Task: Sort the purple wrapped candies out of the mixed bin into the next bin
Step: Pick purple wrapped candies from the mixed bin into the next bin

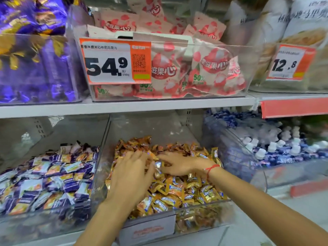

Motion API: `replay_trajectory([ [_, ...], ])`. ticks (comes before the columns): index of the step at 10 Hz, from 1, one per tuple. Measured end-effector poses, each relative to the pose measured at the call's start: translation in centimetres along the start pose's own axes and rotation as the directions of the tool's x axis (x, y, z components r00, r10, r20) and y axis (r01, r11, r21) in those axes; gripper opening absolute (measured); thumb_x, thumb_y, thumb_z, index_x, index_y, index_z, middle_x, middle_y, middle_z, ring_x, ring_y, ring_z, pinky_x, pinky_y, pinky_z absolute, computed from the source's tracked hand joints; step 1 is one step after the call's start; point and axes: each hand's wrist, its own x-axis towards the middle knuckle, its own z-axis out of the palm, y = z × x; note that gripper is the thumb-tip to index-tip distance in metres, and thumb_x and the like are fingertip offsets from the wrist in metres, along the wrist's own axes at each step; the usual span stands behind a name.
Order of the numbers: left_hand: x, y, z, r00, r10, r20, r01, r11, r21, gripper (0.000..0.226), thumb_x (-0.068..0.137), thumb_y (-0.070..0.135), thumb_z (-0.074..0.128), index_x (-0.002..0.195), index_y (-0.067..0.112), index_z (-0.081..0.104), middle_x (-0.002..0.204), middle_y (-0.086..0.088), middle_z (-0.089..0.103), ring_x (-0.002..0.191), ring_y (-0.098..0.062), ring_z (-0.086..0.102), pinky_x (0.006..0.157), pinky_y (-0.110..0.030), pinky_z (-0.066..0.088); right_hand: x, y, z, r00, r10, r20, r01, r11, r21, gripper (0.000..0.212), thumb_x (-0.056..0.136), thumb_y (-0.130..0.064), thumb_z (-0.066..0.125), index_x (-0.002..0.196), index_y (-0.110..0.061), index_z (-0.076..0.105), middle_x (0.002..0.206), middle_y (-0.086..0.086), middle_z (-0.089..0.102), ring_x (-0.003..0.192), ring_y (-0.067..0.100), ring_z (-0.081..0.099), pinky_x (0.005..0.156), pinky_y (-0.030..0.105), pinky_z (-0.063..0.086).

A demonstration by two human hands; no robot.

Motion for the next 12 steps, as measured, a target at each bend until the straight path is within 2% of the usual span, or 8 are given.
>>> replay_trajectory([
  [1, 0.0, -0.3, 0.4, 0.998, 0.049, 0.034, -0.051, 0.998, 0.042, 0.043, 0.099, 0.039, 0.03, 0.129, 0.026, 0.059, 0.136, 0.005, 0.055, 0.129, -0.019, 0.045, 0.108, -0.037, 0.032, -0.8, 0.1, -1.1, 0.938, -0.345, 0.022, 0.345, 0.928, -0.142, 0.048, 0.103, -0.026, 0.042, 0.15, -0.021, 0.031, 0.145, 0.004, 0.039, 0.137, 0.019, 0.034, 0.111, 0.027, 0.027],
  [2, -0.2, -0.6, 1.3, 0.985, 0.07, 0.158, -0.088, 0.99, 0.107, 0.057, 0.094, 0.042, 0.016, 0.134, 0.03, 0.056, 0.147, 0.003, 0.045, 0.138, -0.023, 0.037, 0.114, -0.044, 0.025, -3.1, 0.5, -2.6, 0.914, -0.324, 0.246, 0.358, 0.928, -0.106, 0.047, 0.104, -0.022, 0.04, 0.148, -0.037, 0.032, 0.154, 0.0, 0.034, 0.138, 0.021, 0.035, 0.112, 0.031, 0.029],
  [4, -0.6, 0.1, 0.4, 0.986, 0.084, 0.144, -0.105, 0.984, 0.142, 0.037, 0.077, 0.038, 0.039, 0.072, 0.036, 0.075, 0.082, 0.02, 0.069, 0.075, -0.009, 0.067, 0.066, -0.029, 0.056, -4.6, 0.3, -4.8, 0.982, -0.187, 0.001, 0.186, 0.979, 0.086, 0.034, 0.098, -0.006, 0.044, 0.108, -0.021, 0.073, 0.117, -0.002, 0.068, 0.11, 0.013, 0.061, 0.098, 0.03, 0.046],
  [6, -0.6, 0.5, 0.0, 0.993, 0.045, 0.113, -0.05, 0.998, 0.039, 0.028, 0.095, 0.035, 0.047, 0.114, 0.037, 0.067, 0.125, 0.018, 0.058, 0.123, -0.011, 0.051, 0.107, -0.034, 0.035, 7.0, 4.8, -0.4, 0.988, -0.058, -0.145, 0.03, 0.982, -0.186, 0.042, 0.088, -0.046, 0.061, 0.118, -0.017, 0.063, 0.091, -0.021, 0.061, 0.079, -0.004, 0.058, 0.073, 0.019, 0.048],
  [7, -0.5, 0.0, 0.5, 0.998, 0.012, 0.065, -0.012, 1.0, 0.007, 0.036, 0.099, 0.044, 0.038, 0.131, 0.039, 0.054, 0.146, 0.021, 0.038, 0.138, -0.007, 0.027, 0.116, -0.028, 0.013, 9.1, 0.3, 0.4, 1.0, 0.011, -0.012, -0.012, 1.0, -0.019, 0.043, 0.087, -0.029, 0.065, 0.114, 0.004, 0.053, 0.089, 0.005, 0.06, 0.079, 0.009, 0.063, 0.072, 0.024, 0.053],
  [8, -0.7, 0.0, 0.4, 0.999, -0.012, 0.051, 0.011, 1.0, 0.022, 0.034, 0.097, 0.043, 0.041, 0.128, 0.04, 0.056, 0.145, 0.021, 0.039, 0.137, -0.006, 0.027, 0.115, -0.026, 0.013, 6.6, -4.8, -1.2, 0.996, -0.075, -0.049, 0.072, 0.996, -0.055, 0.018, 0.08, -0.021, 0.071, 0.087, -0.011, 0.058, 0.092, 0.011, 0.063, 0.086, 0.026, 0.06, 0.074, 0.036, 0.053],
  [10, -0.6, 0.3, 0.1, 1.0, 0.003, 0.003, -0.003, 0.998, -0.061, 0.031, 0.099, 0.039, 0.041, 0.127, 0.04, 0.055, 0.138, 0.023, 0.046, 0.131, -0.001, 0.033, 0.113, -0.023, 0.017, 3.5, -1.1, -2.5, 0.981, -0.079, -0.176, 0.117, 0.969, 0.216, 0.051, 0.08, -0.024, 0.077, 0.049, -0.019, 0.038, 0.049, -0.004, 0.041, 0.048, 0.01, 0.035, 0.055, 0.026, 0.03],
  [12, -0.4, 1.6, -0.4, 1.0, 0.01, 0.011, -0.006, 0.941, -0.339, 0.046, 0.098, 0.052, 0.034, 0.142, 0.038, 0.041, 0.141, 0.019, 0.046, 0.13, -0.004, 0.041, 0.103, -0.023, 0.034, -1.1, -1.4, -3.8, 0.947, -0.254, -0.198, 0.316, 0.85, 0.421, 0.032, 0.085, -0.029, 0.072, 0.088, 0.003, 0.07, 0.081, 0.018, 0.071, 0.069, 0.021, 0.063, 0.071, 0.036, 0.051],
])
